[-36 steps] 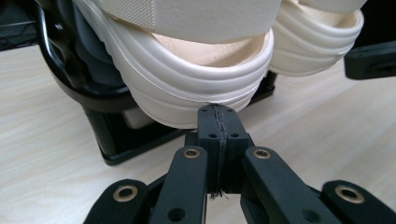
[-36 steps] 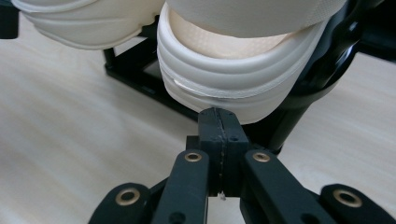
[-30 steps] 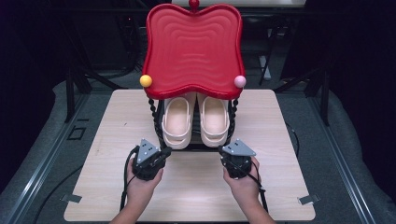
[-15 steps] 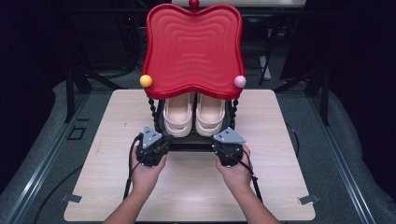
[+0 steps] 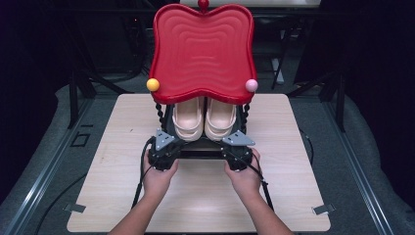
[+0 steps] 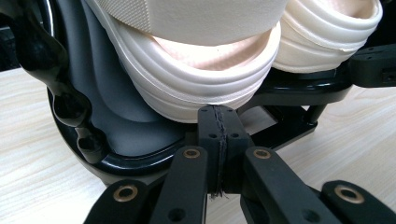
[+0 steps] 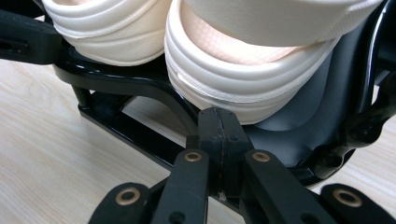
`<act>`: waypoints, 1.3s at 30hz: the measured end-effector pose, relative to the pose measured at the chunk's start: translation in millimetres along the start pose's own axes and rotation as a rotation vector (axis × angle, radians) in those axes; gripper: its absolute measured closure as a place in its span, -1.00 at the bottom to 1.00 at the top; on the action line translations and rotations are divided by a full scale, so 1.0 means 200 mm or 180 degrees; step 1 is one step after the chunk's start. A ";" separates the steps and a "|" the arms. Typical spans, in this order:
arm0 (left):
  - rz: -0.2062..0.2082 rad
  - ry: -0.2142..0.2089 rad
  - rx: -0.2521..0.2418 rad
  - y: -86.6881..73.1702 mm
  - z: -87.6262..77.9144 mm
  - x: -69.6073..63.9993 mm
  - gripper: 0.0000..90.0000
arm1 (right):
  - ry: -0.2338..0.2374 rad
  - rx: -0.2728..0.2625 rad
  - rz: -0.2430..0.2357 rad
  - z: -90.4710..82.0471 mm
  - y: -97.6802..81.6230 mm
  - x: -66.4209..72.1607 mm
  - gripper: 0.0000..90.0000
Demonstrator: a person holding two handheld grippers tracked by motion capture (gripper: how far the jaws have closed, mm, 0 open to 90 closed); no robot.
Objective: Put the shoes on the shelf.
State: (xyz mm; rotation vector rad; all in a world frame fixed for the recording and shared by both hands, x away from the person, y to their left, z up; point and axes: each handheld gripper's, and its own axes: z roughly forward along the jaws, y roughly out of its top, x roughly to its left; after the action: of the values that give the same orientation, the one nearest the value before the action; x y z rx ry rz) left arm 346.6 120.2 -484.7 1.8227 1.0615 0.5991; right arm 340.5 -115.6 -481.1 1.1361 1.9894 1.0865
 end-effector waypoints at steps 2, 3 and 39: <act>-0.0014 0.0008 -0.0004 0.00 0.01 0.00 1.00 | 0.0004 0.0019 0.0020 0.00 0.00 -0.01 1.00; -0.0032 0.0012 -0.0009 0.00 0.01 0.00 1.00 | -0.0005 -0.0018 0.0050 0.01 0.00 -0.01 1.00; 0.0046 -0.0014 -0.0060 -0.05 -0.09 0.03 0.82 | 0.0023 -0.0060 -0.0006 -0.08 -0.06 0.00 0.89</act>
State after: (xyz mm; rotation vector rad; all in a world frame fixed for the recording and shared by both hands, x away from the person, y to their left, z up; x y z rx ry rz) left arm 332.2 135.6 -485.2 1.8161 1.0374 0.6114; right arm 323.7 -124.8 -484.3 1.1219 1.9813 1.1077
